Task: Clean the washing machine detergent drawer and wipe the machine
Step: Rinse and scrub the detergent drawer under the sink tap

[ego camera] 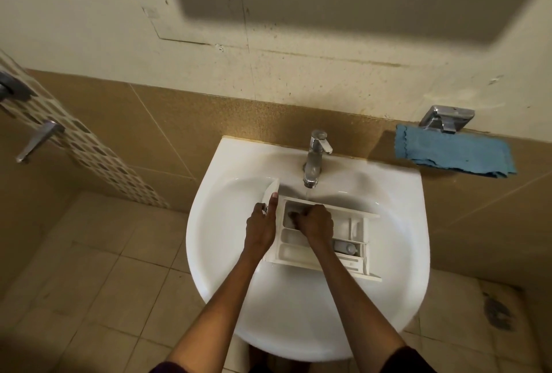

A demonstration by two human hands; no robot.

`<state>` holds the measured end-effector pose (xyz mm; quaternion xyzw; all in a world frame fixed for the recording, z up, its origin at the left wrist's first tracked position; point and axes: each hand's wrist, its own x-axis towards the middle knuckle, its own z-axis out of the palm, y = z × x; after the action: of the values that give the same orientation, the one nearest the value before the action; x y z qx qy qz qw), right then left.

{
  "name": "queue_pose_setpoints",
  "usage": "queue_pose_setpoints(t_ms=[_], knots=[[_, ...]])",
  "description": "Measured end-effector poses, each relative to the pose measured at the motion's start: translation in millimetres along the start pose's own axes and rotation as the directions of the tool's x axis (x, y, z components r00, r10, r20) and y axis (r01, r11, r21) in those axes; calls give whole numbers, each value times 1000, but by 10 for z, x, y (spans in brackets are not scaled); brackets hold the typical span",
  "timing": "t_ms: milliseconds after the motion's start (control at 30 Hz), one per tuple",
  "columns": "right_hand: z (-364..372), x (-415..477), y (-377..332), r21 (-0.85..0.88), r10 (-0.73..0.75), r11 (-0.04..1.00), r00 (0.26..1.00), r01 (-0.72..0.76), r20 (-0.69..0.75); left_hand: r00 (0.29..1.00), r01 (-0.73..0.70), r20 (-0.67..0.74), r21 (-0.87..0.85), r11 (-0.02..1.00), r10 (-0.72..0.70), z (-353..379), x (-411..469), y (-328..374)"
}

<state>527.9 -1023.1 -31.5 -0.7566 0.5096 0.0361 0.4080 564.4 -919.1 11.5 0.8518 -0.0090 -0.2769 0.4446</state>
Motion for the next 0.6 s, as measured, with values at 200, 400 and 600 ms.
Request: queue_pose_setpoints(t_ms=[200, 400, 600], knots=[[-2, -52, -14, -32, -3, 999, 999, 2, -32, 1000, 4, -8, -15, 1000, -4, 9, 8, -10], [-37, -31, -6, 25, 19, 999, 1000, -20, 22, 1000, 6, 1, -12, 1000, -6, 6, 11, -12], [-39, -66, -15, -9, 11, 1000, 999, -11, -30, 1000, 9, -3, -20, 1000, -9, 1, -3, -2]])
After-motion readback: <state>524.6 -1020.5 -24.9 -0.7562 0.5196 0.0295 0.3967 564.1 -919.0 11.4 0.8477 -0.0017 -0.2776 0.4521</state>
